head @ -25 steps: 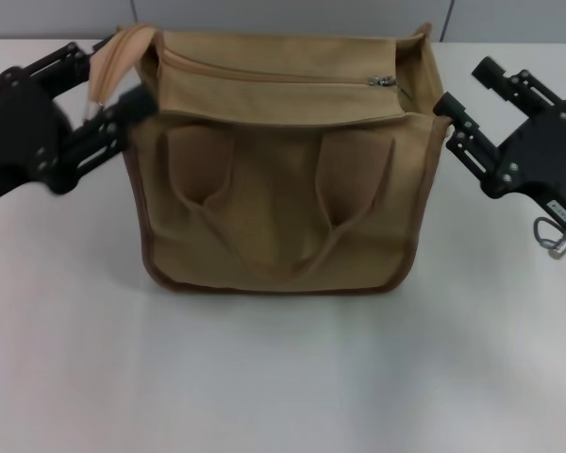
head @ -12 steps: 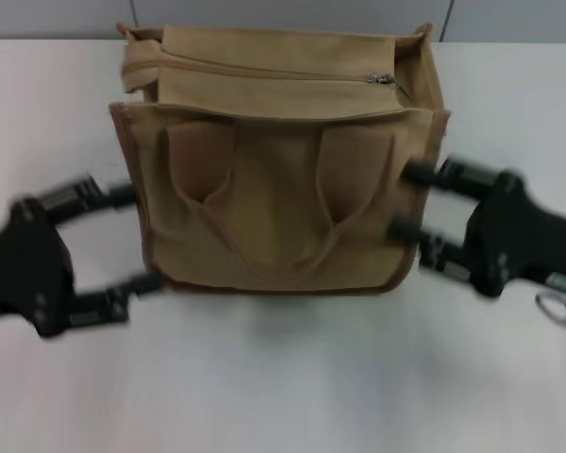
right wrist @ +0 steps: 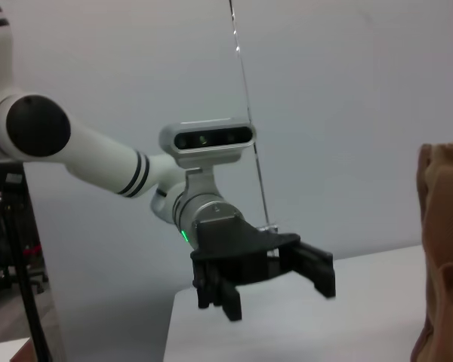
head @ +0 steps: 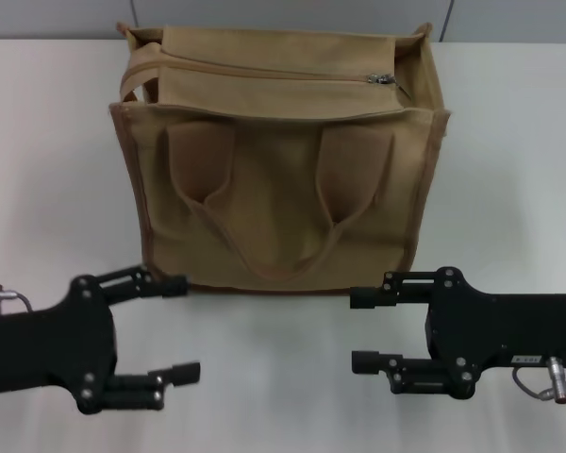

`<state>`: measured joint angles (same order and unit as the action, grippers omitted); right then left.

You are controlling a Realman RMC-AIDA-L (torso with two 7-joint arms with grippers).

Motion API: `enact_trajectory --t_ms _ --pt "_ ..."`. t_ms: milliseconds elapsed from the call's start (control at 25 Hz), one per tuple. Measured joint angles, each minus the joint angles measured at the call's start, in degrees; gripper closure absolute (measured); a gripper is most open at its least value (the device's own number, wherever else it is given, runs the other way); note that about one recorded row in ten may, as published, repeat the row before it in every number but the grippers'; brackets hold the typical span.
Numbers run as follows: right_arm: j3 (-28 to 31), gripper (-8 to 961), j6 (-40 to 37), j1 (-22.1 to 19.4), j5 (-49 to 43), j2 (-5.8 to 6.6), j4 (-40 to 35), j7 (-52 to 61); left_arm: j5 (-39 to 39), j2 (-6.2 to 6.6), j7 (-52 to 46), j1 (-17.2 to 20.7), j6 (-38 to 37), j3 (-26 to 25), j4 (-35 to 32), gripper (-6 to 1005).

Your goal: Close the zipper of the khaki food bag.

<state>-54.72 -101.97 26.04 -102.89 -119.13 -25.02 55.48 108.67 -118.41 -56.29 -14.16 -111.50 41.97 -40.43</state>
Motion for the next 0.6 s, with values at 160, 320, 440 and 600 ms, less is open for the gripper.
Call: enact_trajectory --t_ms 160,320,440,600 --pt "-1.73 332 0.04 0.07 -0.25 -0.04 -0.03 -1.52 4.19 0.00 0.00 -1.64 0.29 0.10 2.01 159" --pt "-2.40 307 1.57 0.04 -0.29 -0.11 -0.05 -1.93 6.16 -0.06 0.00 -2.19 0.72 0.20 2.42 158" --pt "-2.42 242 2.63 0.03 -0.28 -0.15 -0.07 -1.93 6.86 -0.03 -0.03 -2.28 1.11 0.50 2.43 158" --pt "-2.27 193 3.98 -0.07 -0.04 -0.24 -0.11 -2.00 7.77 -0.03 -0.42 -2.32 2.70 0.73 2.46 159"
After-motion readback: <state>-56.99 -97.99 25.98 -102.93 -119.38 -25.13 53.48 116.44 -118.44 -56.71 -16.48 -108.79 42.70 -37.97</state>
